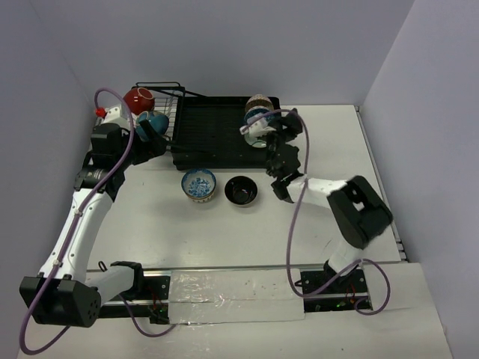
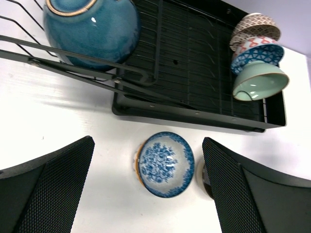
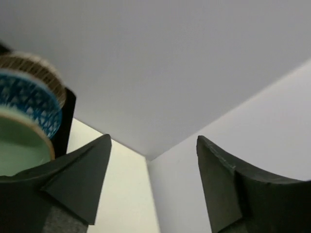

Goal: Load the bowls into the dish rack

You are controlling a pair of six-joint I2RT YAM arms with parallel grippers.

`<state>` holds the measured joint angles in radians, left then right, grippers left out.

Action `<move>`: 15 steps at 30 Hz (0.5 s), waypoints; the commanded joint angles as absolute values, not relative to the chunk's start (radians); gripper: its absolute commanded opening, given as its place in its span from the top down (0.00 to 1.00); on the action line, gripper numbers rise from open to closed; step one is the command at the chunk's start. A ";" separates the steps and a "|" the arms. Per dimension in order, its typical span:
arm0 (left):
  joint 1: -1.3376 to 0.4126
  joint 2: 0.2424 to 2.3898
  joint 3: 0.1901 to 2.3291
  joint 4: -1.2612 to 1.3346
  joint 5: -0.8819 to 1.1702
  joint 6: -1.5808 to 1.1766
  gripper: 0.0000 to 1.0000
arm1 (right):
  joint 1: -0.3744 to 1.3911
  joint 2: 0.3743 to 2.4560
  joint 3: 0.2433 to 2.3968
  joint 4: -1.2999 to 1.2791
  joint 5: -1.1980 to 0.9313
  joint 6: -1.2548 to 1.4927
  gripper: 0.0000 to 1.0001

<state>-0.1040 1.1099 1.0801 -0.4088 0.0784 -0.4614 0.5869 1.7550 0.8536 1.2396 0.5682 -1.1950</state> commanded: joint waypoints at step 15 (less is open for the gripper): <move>-0.450 1.096 1.042 -0.425 -0.083 -0.656 0.01 | 0.554 1.022 0.890 0.068 0.529 0.282 0.05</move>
<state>-0.3714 1.0542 1.0473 -0.4492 -0.0254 -0.5945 0.5747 1.0679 0.8864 0.3439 0.5938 -0.0517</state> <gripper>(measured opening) 0.991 0.941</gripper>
